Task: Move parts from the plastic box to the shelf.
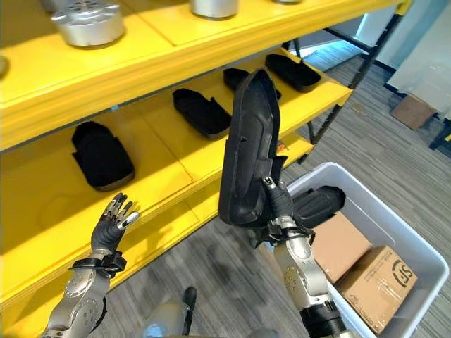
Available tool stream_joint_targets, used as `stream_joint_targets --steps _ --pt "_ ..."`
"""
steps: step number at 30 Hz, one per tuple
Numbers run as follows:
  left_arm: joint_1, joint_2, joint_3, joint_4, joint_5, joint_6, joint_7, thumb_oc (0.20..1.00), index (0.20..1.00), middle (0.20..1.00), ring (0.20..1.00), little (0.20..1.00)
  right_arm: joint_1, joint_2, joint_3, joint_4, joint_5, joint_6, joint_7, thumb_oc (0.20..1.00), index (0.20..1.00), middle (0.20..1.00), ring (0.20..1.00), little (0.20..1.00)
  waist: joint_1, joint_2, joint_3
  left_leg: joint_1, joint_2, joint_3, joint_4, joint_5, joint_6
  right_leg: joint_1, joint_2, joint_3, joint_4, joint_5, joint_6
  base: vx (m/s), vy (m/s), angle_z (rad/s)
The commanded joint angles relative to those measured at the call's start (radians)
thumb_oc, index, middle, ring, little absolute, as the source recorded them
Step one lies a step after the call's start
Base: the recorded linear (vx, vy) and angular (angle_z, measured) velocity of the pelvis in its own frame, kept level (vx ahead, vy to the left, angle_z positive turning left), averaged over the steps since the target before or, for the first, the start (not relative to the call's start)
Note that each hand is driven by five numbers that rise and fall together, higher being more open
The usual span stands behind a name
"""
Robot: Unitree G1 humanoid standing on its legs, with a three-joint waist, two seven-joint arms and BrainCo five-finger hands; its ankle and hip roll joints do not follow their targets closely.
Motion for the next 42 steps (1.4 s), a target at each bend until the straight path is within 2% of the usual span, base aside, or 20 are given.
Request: stream_joint_targets --steps 1,3,4,6,16,19,22,23,24,25,26,28,29,30,31,32,33,35,37,42 --pt "0.006 0.011 0.005 -0.084 0.055 -0.028 -0.036 1.0 1.0 1.0 1.0 1.0 -0.022 -0.024 -0.042 -0.091 0.013 -0.063 0.058 0.2 0.2 0.2 0.2 0.2 -0.034 0.009 0.005 0.198 -0.022 0.062 -0.235 0.02 -0.005 -0.035 0.261 0.026 -0.048 -0.034 -0.051 0.03 0.152 0.35" --pt "0.011 0.008 0.004 -0.088 0.056 -0.024 -0.038 1.0 1.0 1.0 1.0 1.0 -0.011 -0.024 -0.04 -0.089 0.028 -0.063 0.066 0.2 0.2 0.2 0.2 0.2 -0.041 0.001 0.004 0.199 -0.032 0.054 -0.234 0.025 -0.004 -0.042 0.301 0.036 -0.041 -0.047 -0.055 0.03 0.089 0.62" --pt "0.023 0.001 0.005 -0.09 0.054 -0.019 -0.044 1.0 1.0 1.0 1.0 1.0 0.007 -0.027 -0.035 -0.091 0.051 -0.062 0.077 0.2 0.2 0.2 0.2 0.2 -0.055 -0.018 -0.001 0.206 -0.052 0.032 -0.236 0.035 -0.005 -0.034 0.374 0.101 -0.057 -0.067 -0.062 0.03 0.025 0.52" --pt "0.025 -0.001 0.009 -0.091 0.048 -0.022 -0.041 1.0 1.0 1.0 1.0 1.0 0.013 -0.027 -0.025 -0.087 0.082 -0.058 0.081 0.2 0.2 0.2 0.2 0.2 -0.06 -0.026 -0.011 0.198 -0.063 0.008 -0.243 0.048 -0.006 -0.03 0.413 0.181 -0.106 -0.06 -0.075 0.0 0.011 0.64" --pt "0.098 -0.038 0.058 -0.119 0.032 -0.024 -0.038 1.0 1.0 1.0 1.0 1.0 0.038 -0.044 -0.004 -0.1 0.095 -0.026 0.098 0.2 0.2 0.2 0.2 0.2 -0.027 -0.03 -0.045 0.206 -0.079 0.027 -0.22 0.033 -0.003 0.084 0.396 0.157 -0.245 -0.049 -0.103 -0.02 -0.039 0.0" --pt "0.105 -0.044 0.062 -0.121 0.029 -0.021 -0.037 1.0 1.0 1.0 1.0 1.0 0.044 -0.047 -0.004 -0.09 0.098 -0.024 0.101 0.2 0.2 0.2 0.2 0.2 -0.023 -0.029 -0.044 0.191 -0.087 0.026 -0.163 0.015 -0.011 0.096 0.389 0.144 -0.257 -0.051 -0.106 -0.04 -0.051 0.17" --pt "0.095 -0.046 0.061 -0.117 0.023 -0.027 -0.041 1.0 1.0 1.0 1.0 1.0 0.052 -0.064 -0.021 -0.092 0.105 -0.032 0.1 0.2 0.2 0.2 0.2 0.2 -0.02 -0.029 -0.007 0.123 -0.114 0.041 -0.004 -0.017 -0.055 0.095 0.367 0.112 -0.248 -0.059 -0.115 -0.11 -0.028 0.38" --pt "0.081 -0.052 0.055 -0.112 0.017 -0.027 -0.035 1.0 1.0 1.0 1.0 1.0 0.053 -0.074 -0.026 -0.093 0.108 -0.034 0.096 0.2 0.2 0.2 0.2 0.2 -0.019 -0.03 0.02 0.095 -0.088 0.087 0.079 -0.036 -0.08 0.088 0.342 0.087 -0.222 -0.067 -0.118 -0.18 -0.007 0.93" --pt "0.078 -0.054 0.058 -0.109 0.016 -0.026 -0.035 1.0 1.0 1.0 1.0 1.0 0.049 -0.073 -0.026 -0.091 0.111 -0.033 0.093 0.2 0.2 0.2 0.2 0.2 -0.024 -0.038 0.018 0.094 -0.062 0.114 0.086 -0.055 -0.072 0.079 0.327 0.08 -0.217 -0.064 -0.117 -0.13 0.004 0.89" --pt "0.078 -0.054 0.058 -0.109 0.016 -0.025 -0.035 1.0 1.0 1.0 1.0 1.0 0.049 -0.073 -0.025 -0.09 0.111 -0.033 0.093 0.2 0.2 0.2 0.2 0.2 -0.023 -0.037 0.018 0.094 -0.061 0.115 0.09 -0.058 -0.072 0.08 0.328 0.081 -0.216 -0.065 -0.118 -0.03 0.015 0.69" --pt "0.088 -0.059 0.068 -0.113 0.021 -0.022 -0.033 1.0 1.0 1.0 1.0 1.0 0.05 -0.068 -0.02 -0.088 0.12 -0.028 0.093 0.2 0.2 0.2 0.2 0.2 -0.019 -0.05 0.012 0.12 0.005 0.115 0.095 -0.089 -0.06 0.075 0.309 0.083 -0.206 -0.07 -0.121 -0.01 0.012 0.49" --pt "0.098 -0.063 0.068 -0.115 0.019 -0.019 -0.033 1.0 1.0 1.0 1.0 1.0 0.058 -0.067 -0.018 -0.09 0.127 -0.024 0.091 0.2 0.2 0.2 0.2 0.2 -0.019 -0.052 0.008 0.14 0.043 0.105 0.078 -0.08 -0.061 0.078 0.303 0.084 -0.199 -0.078 -0.122 0.02 0.049 0.29" --pt "0.096 -0.071 0.067 -0.121 0.012 -0.015 -0.015 1.0 1.0 1.0 1.0 1.0 0.063 -0.064 -0.018 -0.079 0.138 -0.028 0.081 0.2 0.2 0.2 0.2 0.2 -0.033 -0.046 0.003 0.176 0.179 0.118 0.015 -0.009 -0.074 0.061 0.283 0.063 -0.144 -0.112 -0.117 0.02 0.075 0.23" --pt "0.096 -0.071 0.067 -0.121 0.012 -0.015 -0.015 1.0 1.0 1.0 1.0 1.0 0.062 -0.064 -0.018 -0.078 0.138 -0.028 0.081 0.2 0.2 0.2 0.2 0.2 -0.034 -0.047 0.001 0.175 0.178 0.117 0.009 -0.004 -0.074 0.058 0.282 0.061 -0.144 -0.111 -0.117 -0.02 0.179 0.43" --pt "0.082 -0.07 0.064 -0.119 0.009 -0.014 -0.008 1.0 1.0 1.0 1.0 1.0 0.057 -0.061 -0.02 -0.07 0.148 -0.033 0.069 0.2 0.2 0.2 0.2 0.2 -0.049 -0.022 -0.004 0.182 0.286 0.118 -0.079 0.101 -0.099 0.017 0.258 0.029 -0.071 -0.144 -0.122 -0.02 0.107 0.59" --pt "0.082 -0.071 0.064 -0.118 0.009 -0.014 -0.008 1.0 1.0 1.0 1.0 1.0 0.057 -0.061 -0.02 -0.069 0.149 -0.033 0.069 0.2 0.2 0.2 0.2 0.2 -0.051 -0.022 -0.005 0.184 0.286 0.117 -0.086 0.106 -0.1 0.015 0.258 0.027 -0.066 -0.147 -0.123 -0.06 0.302 0.71" --pt "0.047 -0.066 0.049 -0.111 0.005 -0.014 0.009 1.0 1.0 1.0 1.0 1.0 0.047 -0.062 -0.021 -0.072 0.155 -0.041 0.058 0.2 0.2 0.2 0.2 0.2 -0.066 0.01 0.0 0.18 0.366 0.17 -0.179 0.202 -0.14 -0.017 0.216 -0.025 0.015 -0.185 -0.115 -0.05 0.185 0.68" --pt "0.04 -0.066 0.042 -0.106 0.006 -0.014 0.006 1.0 1.0 1.0 1.0 1.0 0.047 -0.062 -0.023 -0.072 0.157 -0.042 0.056 0.2 0.2 0.2 0.2 0.2 -0.067 0.022 0.002 0.183 0.373 0.19 -0.202 0.22 -0.157 -0.023 0.198 -0.045 0.042 -0.191 -0.109 -0.01 0.224 0.75" --pt "0.035 -0.054 0.033 -0.102 0.007 -0.016 -0.012 1.0 1.0 1.0 1.0 1.0 0.031 -0.06 -0.006 -0.078 0.155 -0.041 0.057 0.2 0.2 0.2 0.2 0.2 -0.057 0.057 -0.004 0.208 0.374 0.199 -0.246 0.177 -0.186 -0.033 0.161 -0.074 0.097 -0.198 -0.092 0.04 0.36 0.91" --pt "0.038 -0.037 0.031 -0.105 -0.005 -0.021 -0.022 1.0 1.0 1.0 1.0 1.0 0.014 -0.05 0.023 -0.09 0.147 -0.031 0.072 0.2 0.2 0.2 0.2 0.2 -0.023 0.062 0.008 0.175 0.31 0.169 -0.19 0.108 -0.173 0.014 0.093 -0.102 0.059 -0.158 -0.057 0.04 0.271 0.49"
